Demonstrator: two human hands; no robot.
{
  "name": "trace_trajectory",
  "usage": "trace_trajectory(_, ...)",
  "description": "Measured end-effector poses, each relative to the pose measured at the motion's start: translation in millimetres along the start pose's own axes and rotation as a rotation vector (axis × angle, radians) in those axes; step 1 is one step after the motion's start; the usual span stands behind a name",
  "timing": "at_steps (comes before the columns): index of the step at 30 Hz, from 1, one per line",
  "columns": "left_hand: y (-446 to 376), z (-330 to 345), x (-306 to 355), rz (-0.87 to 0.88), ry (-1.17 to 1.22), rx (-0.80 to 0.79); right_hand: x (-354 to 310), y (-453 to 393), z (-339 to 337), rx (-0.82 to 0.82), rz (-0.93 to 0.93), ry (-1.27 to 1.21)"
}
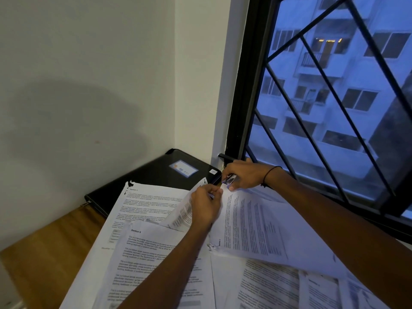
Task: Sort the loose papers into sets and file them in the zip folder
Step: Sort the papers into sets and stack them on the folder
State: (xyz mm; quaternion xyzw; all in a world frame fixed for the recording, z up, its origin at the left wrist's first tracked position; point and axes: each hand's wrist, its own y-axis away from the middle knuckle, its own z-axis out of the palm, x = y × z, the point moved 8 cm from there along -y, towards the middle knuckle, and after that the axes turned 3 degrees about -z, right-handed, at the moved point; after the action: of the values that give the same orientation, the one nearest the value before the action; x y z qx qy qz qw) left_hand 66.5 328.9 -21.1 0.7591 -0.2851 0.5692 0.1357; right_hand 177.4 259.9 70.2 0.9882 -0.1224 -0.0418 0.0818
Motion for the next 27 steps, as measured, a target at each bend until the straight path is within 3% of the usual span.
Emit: trace_trajectory(27,0,5,-1,0.03,-0.004,-0.004,-16,-4,1,-0.045,-0.044,0.101)
